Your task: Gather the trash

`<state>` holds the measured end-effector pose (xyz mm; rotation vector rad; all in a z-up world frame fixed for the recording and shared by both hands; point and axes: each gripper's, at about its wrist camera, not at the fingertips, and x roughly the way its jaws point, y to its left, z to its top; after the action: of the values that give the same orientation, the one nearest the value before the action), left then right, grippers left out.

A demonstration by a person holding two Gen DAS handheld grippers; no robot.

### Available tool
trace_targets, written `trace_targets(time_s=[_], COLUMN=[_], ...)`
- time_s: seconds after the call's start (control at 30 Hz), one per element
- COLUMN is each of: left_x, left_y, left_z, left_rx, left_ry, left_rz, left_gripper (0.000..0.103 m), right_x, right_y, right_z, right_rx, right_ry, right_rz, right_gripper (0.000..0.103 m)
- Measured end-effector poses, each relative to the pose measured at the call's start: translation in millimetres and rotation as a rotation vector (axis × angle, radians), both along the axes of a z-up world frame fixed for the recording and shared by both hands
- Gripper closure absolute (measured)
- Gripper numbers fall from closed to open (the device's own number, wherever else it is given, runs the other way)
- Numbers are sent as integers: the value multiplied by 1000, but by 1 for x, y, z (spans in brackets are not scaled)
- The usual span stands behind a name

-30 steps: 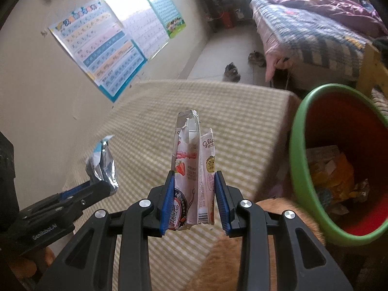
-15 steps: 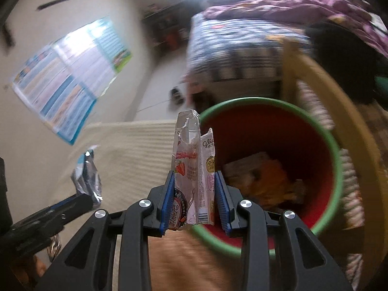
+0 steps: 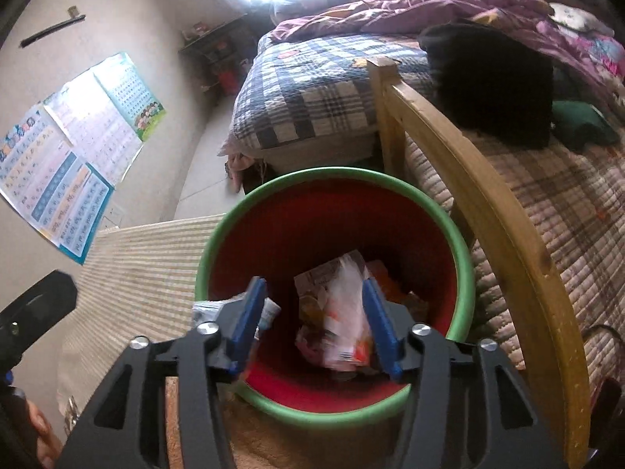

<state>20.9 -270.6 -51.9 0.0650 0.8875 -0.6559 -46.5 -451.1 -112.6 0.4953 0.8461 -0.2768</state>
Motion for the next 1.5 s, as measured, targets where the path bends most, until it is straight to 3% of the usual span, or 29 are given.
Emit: trace_targets(time_s=[0.17,0.2,0.27,0.37,0.4,0.6,0.73,0.97,1.17,1.5], left_x=[0,-1,-2,-7,-7,-21,-22,-30,-26,-26], left_y=[46,57,75,96,101,131,147,157,178,194], left_z=[15,18,26,38,42,64,68,70,67,63], left_rx=[19,21,29,57,66,49,17,97,33,1], left_ry=[-106,-134,-182,-262,-282,-408,-393,-440,-361,-319], left_rz=[147,184,240,305,322,425,449,541,534,560], left_gripper=[6,6,6,6,6,6,6,6,6,6], right_x=[9,10,8,4,4,0,-1,5,5,8], right_y=[30,35,51,71,76,107,126,146,170,185], right_z=[16,20,32,49,53,80,92,95,93,85], right_rx=[-39,-48,-79,-111,-119,-200,-258,-260,-356,-349], right_ry=[-79,-99,-173,-283,-305,-431,-476,-455,-442,-404], right_rz=[80,95,124,150,156,192,225,258,301,347], right_gripper=[39,30,23,17,8,6,6,6,6,6])
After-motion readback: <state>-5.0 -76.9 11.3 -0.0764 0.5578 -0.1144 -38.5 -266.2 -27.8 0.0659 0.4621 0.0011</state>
